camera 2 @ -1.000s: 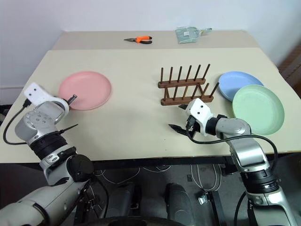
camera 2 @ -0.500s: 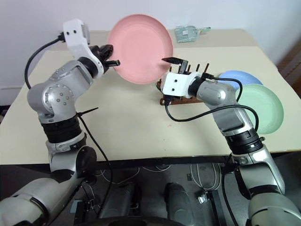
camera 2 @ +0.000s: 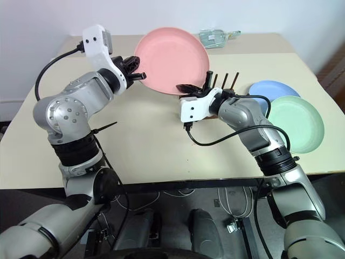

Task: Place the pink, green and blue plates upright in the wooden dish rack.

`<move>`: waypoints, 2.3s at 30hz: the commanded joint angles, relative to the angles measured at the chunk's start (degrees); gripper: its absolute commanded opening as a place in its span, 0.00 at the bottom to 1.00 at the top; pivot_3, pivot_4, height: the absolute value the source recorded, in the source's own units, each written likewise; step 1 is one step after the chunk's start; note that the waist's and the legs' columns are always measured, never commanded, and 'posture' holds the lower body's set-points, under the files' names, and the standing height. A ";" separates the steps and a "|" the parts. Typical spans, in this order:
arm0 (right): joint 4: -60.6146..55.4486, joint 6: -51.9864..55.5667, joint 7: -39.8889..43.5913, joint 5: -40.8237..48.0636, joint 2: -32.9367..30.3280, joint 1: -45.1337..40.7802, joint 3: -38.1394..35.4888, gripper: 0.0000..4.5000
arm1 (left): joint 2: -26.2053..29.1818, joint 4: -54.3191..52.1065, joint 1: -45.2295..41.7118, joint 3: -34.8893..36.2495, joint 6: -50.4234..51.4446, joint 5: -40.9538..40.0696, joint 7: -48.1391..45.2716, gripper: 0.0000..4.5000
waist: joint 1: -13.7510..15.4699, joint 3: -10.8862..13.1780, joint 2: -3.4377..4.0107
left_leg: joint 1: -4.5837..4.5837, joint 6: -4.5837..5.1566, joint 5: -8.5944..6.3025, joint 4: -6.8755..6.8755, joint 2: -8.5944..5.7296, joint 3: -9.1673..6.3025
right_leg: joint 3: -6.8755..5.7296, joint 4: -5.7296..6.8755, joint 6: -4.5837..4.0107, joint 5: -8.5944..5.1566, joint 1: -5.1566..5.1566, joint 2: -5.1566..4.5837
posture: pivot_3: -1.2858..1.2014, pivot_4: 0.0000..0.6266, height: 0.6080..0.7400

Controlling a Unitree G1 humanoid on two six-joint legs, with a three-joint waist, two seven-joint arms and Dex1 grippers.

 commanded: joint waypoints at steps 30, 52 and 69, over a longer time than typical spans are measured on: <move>2.57 66.19 1.44 57.40 -1.59 -6.88 -41.32 0.00 | 28.05 -11.62 35.41 -26.64 -32.06 -3.64 -46.10 0.54 | -0.25 0.01 0.18 | 0.03 0.32 -0.19 -0.42 -0.01 0.18 | 0.03 -0.05 -0.51 -0.17 -0.20 -0.46 | 0.52 0.24 1.00; 4.80 46.86 4.03 50.93 -8.75 -3.56 -40.51 0.90 | 28.12 -12.24 35.91 -28.84 -31.92 -2.27 -45.17 0.56 | 0.29 0.04 0.23 | -0.12 0.48 -0.26 -0.18 0.06 0.13 | 0.02 -0.07 -0.23 -0.08 -0.15 0.00 | 0.52 0.24 1.00; -10.52 47.79 -4.24 30.18 -14.11 34.46 -28.72 0.90 | 27.18 -5.85 32.18 -33.12 -35.29 0.74 -49.53 0.56 | -0.33 -0.04 0.40 | 0.10 0.53 -0.29 -0.09 0.18 0.23 | 0.12 -0.03 -0.35 -0.21 -0.05 0.16 | 0.52 0.24 1.00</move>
